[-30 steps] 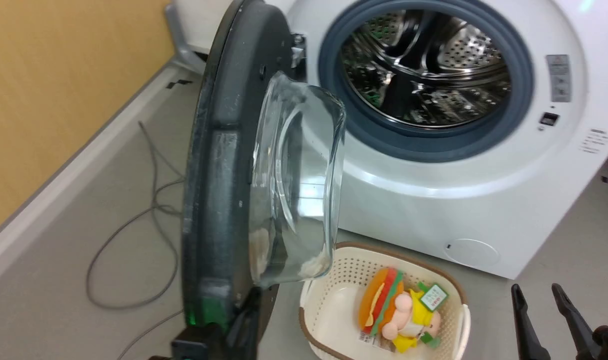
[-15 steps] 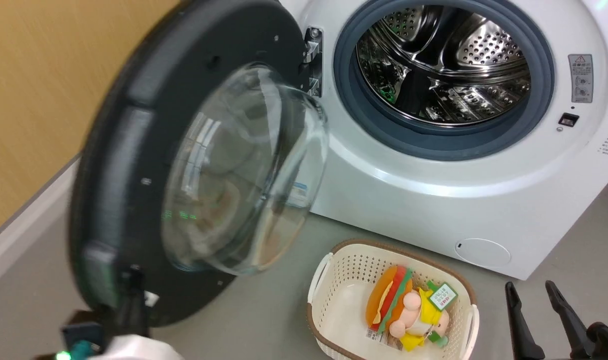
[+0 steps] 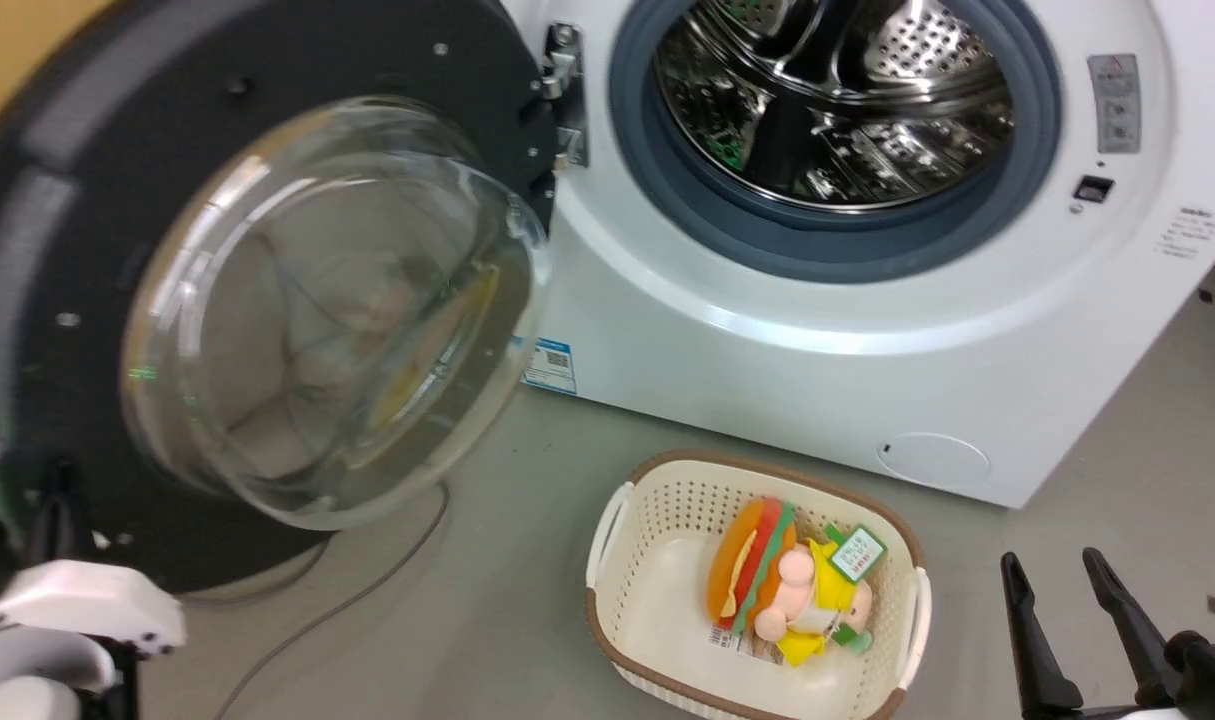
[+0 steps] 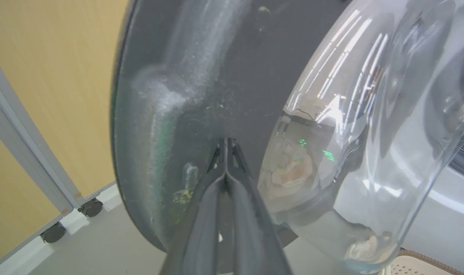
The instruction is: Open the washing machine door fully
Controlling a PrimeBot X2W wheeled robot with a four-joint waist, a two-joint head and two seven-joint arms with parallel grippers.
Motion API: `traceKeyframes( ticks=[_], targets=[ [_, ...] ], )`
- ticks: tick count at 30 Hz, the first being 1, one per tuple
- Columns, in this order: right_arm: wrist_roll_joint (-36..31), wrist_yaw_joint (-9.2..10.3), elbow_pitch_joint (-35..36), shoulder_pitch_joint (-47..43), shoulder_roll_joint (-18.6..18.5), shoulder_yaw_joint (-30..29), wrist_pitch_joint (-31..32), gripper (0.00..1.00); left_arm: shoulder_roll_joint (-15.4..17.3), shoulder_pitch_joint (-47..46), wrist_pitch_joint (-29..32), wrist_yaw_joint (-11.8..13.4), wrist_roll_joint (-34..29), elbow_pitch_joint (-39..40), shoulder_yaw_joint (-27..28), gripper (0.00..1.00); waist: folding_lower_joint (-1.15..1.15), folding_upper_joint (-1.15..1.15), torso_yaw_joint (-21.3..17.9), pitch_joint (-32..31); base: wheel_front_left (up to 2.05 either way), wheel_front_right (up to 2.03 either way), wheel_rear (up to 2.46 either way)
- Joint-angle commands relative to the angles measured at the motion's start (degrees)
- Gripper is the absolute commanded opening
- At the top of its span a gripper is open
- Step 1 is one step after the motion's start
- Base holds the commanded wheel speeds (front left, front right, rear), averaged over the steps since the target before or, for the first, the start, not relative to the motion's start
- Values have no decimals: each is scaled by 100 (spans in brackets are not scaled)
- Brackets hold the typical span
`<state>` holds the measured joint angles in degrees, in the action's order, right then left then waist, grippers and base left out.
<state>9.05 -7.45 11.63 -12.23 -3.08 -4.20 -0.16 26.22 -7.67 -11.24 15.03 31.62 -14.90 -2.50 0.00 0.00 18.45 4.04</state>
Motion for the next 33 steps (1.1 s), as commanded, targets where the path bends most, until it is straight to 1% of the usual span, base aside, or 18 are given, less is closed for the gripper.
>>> traceKeyframes(
  ticks=[1, 9, 11, 14, 17, 20, 23, 27, 28, 29, 30, 31, 32, 33],
  targets=[
    [-7, -3, 42, 139, 20, 5, 10, 100, 64, -104, -46, -28, 24, -122, 48, 0, 0, 0, -49, 32, 0, 0, 0],
    [4, -3, 32, 174, 20, 18, 45, 100, 424, -680, -161, -343, 126, -1425, 237, 0, 0, 0, -202, 12, 0, 0, 0],
    [14, -3, 15, 165, 20, 33, 39, 100, 464, -762, -202, -394, 101, -1643, 229, 0, 0, 0, -244, -17, 0, 0, 0],
    [38, -3, -16, 144, 20, 26, 16, 100, 429, -776, -279, -425, 86, -1767, 260, 0, 0, 0, -303, -75, 0, 0, 0],
    [69, -3, -68, 107, 20, 28, -7, 100, 306, -606, -332, -399, 47, -1732, 281, 0, 0, 0, -351, -159, 0, 0, 0],
    [104, -3, -135, 29, 20, 6, -35, 100, 127, -317, -358, -346, -55, -1475, 243, 0, 0, 0, -364, -289, 0, 0, 0],
    [127, -3, -170, -48, 20, -15, -39, 100, -7, 89, -368, -241, -278, -1033, 119, 0, 0, 0, -365, -404, 0, 0, 0],
    [59, -3, -154, -72, 20, -4, -17, 100, -136, 644, -371, -105, -656, -320, -248, 0, 0, 0, -405, -521, 0, 0, 0],
    [37, -3, -146, -77, 20, -3, -9, 100, -183, 779, -357, -67, -717, -129, -340, 15, 0, 0, -420, -545, 0, 0, 0],
    [22, -3, -138, -84, 20, -5, -2, 100, -237, 899, -330, -37, -759, 61, -428, 35, 0, 0, -433, -562, 0, 0, 0],
    [17, -3, -131, -90, 20, -9, 4, 100, -280, 1012, -280, -4, -826, 247, -538, 49, 0, 0, -448, -575, 0, 0, 0],
    [27, -3, -125, -96, 20, -20, 2, 100, -323, 1107, -209, 34, -911, 426, -671, 86, 0, 0, -460, -585, 0, 0, 0],
    [6, -3, -119, -102, 20, -37, 3, 100, -382, 1173, -156, 70, -985, 611, -797, 100, 0, 0, -474, -596, 0, 0, 0],
    [-28, -3, -115, -111, 20, -41, 12, 100, -439, 1225, -101, 93, -1038, 783, -911, 100, 0, 0, -495, -613, 0, 0, 0]
  ],
)
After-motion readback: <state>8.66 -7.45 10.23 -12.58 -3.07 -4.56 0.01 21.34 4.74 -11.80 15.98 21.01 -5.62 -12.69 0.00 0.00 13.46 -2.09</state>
